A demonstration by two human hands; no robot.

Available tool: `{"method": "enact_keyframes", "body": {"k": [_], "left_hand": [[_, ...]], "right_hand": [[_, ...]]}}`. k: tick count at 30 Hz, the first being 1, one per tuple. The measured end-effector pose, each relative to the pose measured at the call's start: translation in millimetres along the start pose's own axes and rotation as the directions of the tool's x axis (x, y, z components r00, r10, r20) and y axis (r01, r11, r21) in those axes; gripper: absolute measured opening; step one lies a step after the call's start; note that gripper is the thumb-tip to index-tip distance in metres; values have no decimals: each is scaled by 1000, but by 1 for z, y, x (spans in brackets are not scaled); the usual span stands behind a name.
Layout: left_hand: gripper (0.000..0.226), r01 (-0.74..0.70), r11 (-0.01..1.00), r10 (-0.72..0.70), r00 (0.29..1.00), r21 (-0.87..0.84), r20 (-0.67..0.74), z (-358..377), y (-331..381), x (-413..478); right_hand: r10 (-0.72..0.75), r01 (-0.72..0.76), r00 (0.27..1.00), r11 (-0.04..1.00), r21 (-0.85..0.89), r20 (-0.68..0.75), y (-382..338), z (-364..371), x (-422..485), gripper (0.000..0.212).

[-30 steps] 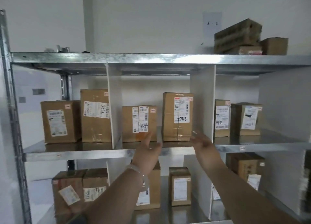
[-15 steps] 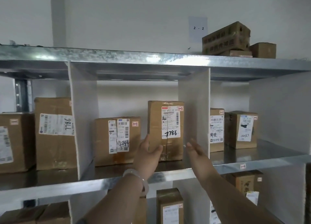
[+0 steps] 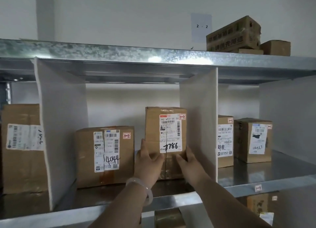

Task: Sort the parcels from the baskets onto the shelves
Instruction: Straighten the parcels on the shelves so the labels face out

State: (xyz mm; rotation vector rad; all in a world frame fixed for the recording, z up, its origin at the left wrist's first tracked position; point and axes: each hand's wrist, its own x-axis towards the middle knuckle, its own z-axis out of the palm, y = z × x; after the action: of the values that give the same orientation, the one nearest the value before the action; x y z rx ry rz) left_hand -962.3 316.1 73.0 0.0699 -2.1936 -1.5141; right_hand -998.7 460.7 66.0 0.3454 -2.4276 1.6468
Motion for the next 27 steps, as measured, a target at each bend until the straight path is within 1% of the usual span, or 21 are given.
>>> {"method": "enact_keyframes", "body": {"k": [3, 6, 9, 10, 13, 16, 18, 20, 25, 27], "left_hand": [[77, -16, 1000, 16, 1000, -1, -24, 7, -3, 6], [63, -22, 1000, 22, 999, -9, -42, 13, 2, 4], [58, -29, 1000, 29, 997, -4, -78, 16, 7, 1], [61, -30, 1000, 30, 996, -4, -86, 17, 8, 1], [80, -3, 1000, 2, 996, -16, -86, 18, 11, -2], [85, 22, 1000, -24, 997, -15, -79, 17, 14, -6], [84, 29, 1000, -30, 995, -8, -100, 15, 14, -8], [82, 28, 1000, -28, 993, 3, -113, 14, 18, -14], [62, -4, 1000, 5, 994, 10, -107, 21, 29, -46], [55, -17, 999, 20, 992, 27, -125, 27, 31, -56]], "right_hand": [[-23, 23, 1000, 1000, 21, 12, 3, -4, 7, 40], [-25, 22, 999, 998, 61, 36, 4, -9, 11, 30], [-5, 1, 999, 997, 74, 51, 9, -11, 15, 23], [-4, 0, 998, 997, 71, 57, 10, -12, 16, 24], [-4, -2, 997, 997, 78, 78, 10, -13, 16, 33], [4, -11, 996, 997, 77, 85, 9, -15, 14, 53], [7, -15, 996, 996, 91, 89, 8, -18, 10, 63], [-3, -6, 997, 994, 110, 81, 8, -22, 4, 68], [-61, 54, 995, 994, 96, 75, 13, -31, -15, 67], [-87, 79, 993, 992, 96, 81, 16, -34, -23, 69]]}}
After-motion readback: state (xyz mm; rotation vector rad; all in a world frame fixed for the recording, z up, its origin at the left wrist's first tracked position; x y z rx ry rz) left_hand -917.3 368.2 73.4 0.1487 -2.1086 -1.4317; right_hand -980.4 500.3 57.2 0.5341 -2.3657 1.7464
